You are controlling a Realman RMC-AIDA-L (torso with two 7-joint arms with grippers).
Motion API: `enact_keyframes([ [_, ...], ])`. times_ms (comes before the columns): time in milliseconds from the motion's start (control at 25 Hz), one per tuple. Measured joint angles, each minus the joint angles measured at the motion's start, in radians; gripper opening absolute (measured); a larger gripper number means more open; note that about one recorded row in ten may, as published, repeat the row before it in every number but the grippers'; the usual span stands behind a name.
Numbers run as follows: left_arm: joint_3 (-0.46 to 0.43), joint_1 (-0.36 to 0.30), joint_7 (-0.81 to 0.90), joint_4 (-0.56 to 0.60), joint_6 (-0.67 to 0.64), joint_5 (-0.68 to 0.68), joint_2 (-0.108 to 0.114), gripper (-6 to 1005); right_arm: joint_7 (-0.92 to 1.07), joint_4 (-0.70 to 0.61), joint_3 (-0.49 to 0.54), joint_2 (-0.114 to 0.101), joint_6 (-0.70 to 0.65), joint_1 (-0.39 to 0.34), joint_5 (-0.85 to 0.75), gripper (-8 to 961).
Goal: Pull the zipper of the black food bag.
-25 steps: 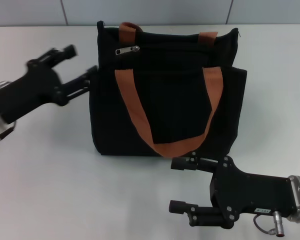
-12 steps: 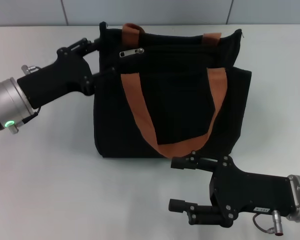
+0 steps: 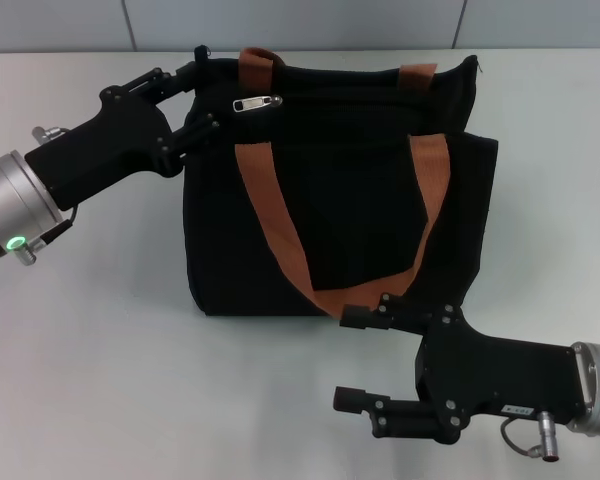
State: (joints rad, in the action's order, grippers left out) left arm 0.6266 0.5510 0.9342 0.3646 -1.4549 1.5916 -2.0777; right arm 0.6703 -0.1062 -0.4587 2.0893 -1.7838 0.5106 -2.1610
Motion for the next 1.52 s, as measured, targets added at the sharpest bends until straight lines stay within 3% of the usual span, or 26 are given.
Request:
enact_keyframes([
  [80, 0.0, 0.0, 0.001, 0.0, -0.003, 0.001, 0.0, 694, 0.0, 0.0, 0.0, 0.0, 0.001, 0.003, 0.001, 747],
  [120, 0.001, 0.0, 0.008, -0.001, -0.009, 0.0, 0.0, 585, 0.0, 0.001, 0.0, 0.0, 0.002, 0.003, 0.001, 747],
  [360, 0.001, 0.005, 0.005, -0.013, -0.017, 0.001, -0.002, 407, 0.0, 0.004, 0.014, 0.0, 0.003, 0.001, 0.004, 747],
  [840, -0.002, 0.048, -0.03, -0.077, -0.038, -0.006, -0.003, 138, -0.066, 0.071, 0.198, -0.001, -0.022, -0.067, 0.027, 746],
  [1040, -0.003, 0.108, -0.056, -0.148, -0.04, -0.061, -0.002, 19, -0.084, 0.112, 0.294, -0.002, -0.025, -0.09, 0.044, 746],
  [1240, -0.002, 0.165, -0.081, -0.186, -0.075, -0.071, -0.002, 20, -0.008, 0.128, 0.38, -0.004, -0.058, -0.103, 0.044, 745],
  [1360, -0.003, 0.179, -0.083, -0.194, -0.12, -0.071, -0.002, 19, 0.174, 0.132, 0.479, -0.004, -0.06, -0.108, 0.044, 745],
  [1520, -0.001, 0.195, -0.102, -0.216, -0.177, -0.067, -0.002, 19, 0.357, 0.134, 0.521, -0.004, -0.084, -0.096, 0.044, 745],
])
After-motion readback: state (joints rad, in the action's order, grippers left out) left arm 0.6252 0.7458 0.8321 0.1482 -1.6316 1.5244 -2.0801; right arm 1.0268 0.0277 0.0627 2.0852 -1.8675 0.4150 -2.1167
